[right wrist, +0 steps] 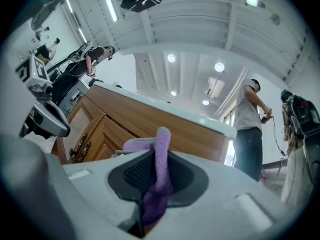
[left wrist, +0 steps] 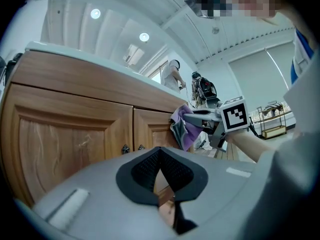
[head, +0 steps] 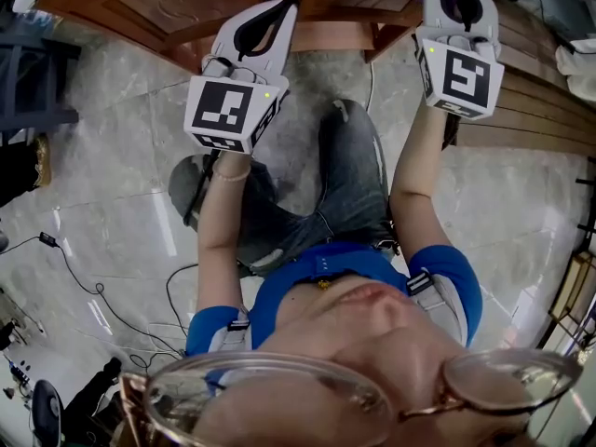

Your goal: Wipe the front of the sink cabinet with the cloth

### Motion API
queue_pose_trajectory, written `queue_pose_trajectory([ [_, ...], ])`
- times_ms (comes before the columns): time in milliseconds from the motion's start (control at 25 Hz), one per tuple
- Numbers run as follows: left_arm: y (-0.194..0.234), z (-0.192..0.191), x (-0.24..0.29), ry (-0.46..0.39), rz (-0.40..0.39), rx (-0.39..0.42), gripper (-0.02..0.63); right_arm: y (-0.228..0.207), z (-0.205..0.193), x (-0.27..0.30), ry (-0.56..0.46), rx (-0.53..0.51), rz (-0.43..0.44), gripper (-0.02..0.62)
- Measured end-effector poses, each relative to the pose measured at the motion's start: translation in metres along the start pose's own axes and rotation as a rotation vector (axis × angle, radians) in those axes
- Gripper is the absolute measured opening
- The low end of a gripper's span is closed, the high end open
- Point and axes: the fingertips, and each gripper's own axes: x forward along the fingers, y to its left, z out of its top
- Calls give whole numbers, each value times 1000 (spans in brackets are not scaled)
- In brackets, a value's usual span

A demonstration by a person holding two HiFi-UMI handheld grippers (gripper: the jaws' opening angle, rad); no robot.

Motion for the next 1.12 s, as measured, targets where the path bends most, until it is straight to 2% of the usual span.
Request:
queue_pose_trajectory([
  [440, -5, -4, 2, 8, -11, 14, 1, -61, -32, -19, 62, 15, -121, 60],
  [840, 2, -11, -2, 24, 7, 26, 0, -64, -42, -23, 59, 33, -139, 58],
  [1120, -4, -10, -1, 25, -12, 15, 0, -51, -81, -31, 136, 57, -133, 58],
])
